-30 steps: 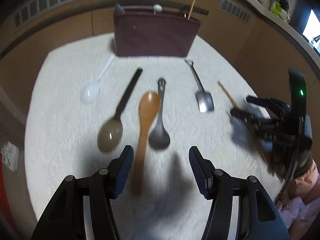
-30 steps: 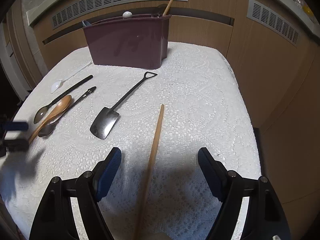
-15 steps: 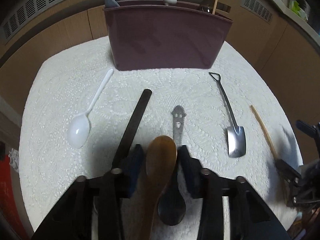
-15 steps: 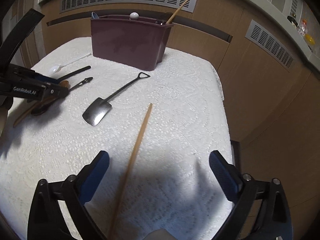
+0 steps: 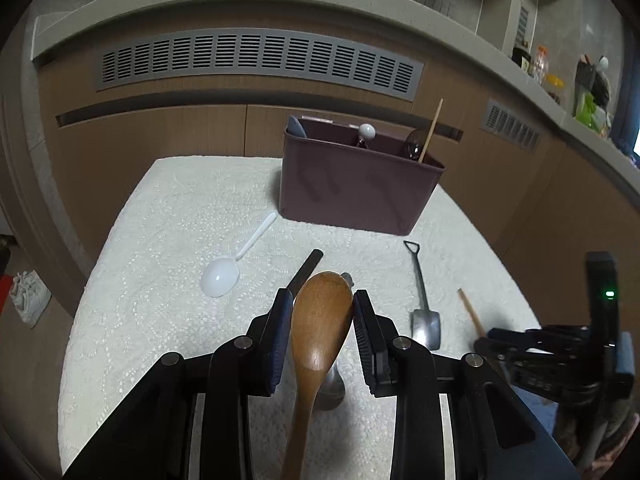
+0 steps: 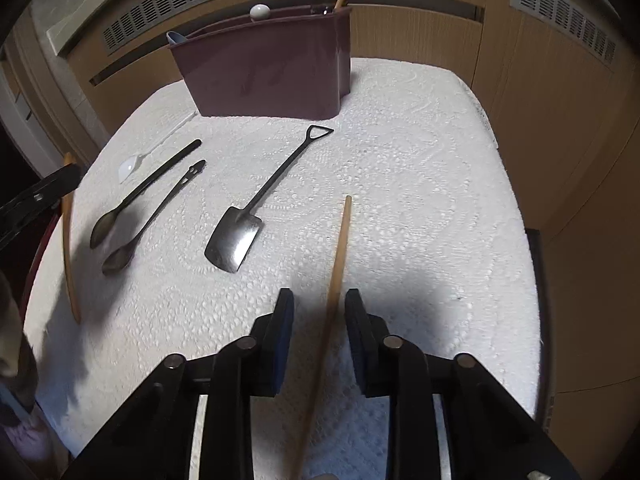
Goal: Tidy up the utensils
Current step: 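Lift the wooden spoon with the left tool while the right tool lifts the chopstick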
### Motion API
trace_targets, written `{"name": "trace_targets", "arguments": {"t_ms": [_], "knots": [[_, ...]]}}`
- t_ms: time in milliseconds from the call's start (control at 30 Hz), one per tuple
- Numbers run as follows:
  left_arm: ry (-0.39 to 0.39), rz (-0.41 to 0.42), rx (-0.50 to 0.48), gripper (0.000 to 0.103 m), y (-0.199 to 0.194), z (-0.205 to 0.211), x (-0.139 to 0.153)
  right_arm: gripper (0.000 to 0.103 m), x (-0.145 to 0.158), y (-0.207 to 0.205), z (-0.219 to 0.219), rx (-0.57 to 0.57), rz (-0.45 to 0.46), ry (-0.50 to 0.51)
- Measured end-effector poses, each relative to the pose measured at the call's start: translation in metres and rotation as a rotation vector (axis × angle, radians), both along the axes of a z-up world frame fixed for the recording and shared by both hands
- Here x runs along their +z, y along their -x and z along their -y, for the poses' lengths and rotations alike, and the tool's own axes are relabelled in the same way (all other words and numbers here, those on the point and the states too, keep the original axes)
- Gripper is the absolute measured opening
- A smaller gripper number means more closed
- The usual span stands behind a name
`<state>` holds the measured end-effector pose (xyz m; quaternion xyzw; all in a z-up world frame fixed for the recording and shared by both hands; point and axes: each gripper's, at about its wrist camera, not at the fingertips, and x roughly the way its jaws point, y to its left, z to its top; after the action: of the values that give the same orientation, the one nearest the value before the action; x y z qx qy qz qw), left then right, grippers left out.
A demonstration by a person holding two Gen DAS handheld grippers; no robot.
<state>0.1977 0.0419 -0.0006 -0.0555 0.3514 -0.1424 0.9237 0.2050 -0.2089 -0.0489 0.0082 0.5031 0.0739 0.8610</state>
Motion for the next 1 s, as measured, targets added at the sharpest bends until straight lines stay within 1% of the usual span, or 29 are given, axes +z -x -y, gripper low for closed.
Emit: {"name": "trace_targets", "arguments": {"t_ms": [100,133,233,267,467,733,1000], "knots": [[0.008,0.000,0.002,0.032,0.002,-0.002,-0.001,0.015,-0.002,-0.006,-0.001,-0.029,-0.007,0.009],[0.014,-0.001,0.002,0.032,0.003,-0.003,-0.002,0.007,-0.003,-0.007,-0.001,-0.034,-0.007,0.019],[0.022,-0.001,0.006,0.032,0.004,-0.005,-0.002,0.006,-0.002,-0.007,-0.003,-0.030,0.002,0.050],[0.023,0.000,0.008,0.032,0.006,-0.004,-0.001,0.006,0.003,-0.005,-0.003,-0.026,0.018,0.058],[0.011,0.023,0.015,0.032,0.014,-0.003,0.010,0.006,0.042,0.008,-0.008,-0.010,0.156,0.041],[-0.006,0.056,0.013,0.032,0.023,0.001,0.026,0.006,0.069,0.017,-0.012,0.014,0.228,0.001],[-0.015,0.082,0.005,0.032,0.028,0.004,0.039,0.006,0.085,0.021,-0.007,0.007,0.282,-0.039]]}}
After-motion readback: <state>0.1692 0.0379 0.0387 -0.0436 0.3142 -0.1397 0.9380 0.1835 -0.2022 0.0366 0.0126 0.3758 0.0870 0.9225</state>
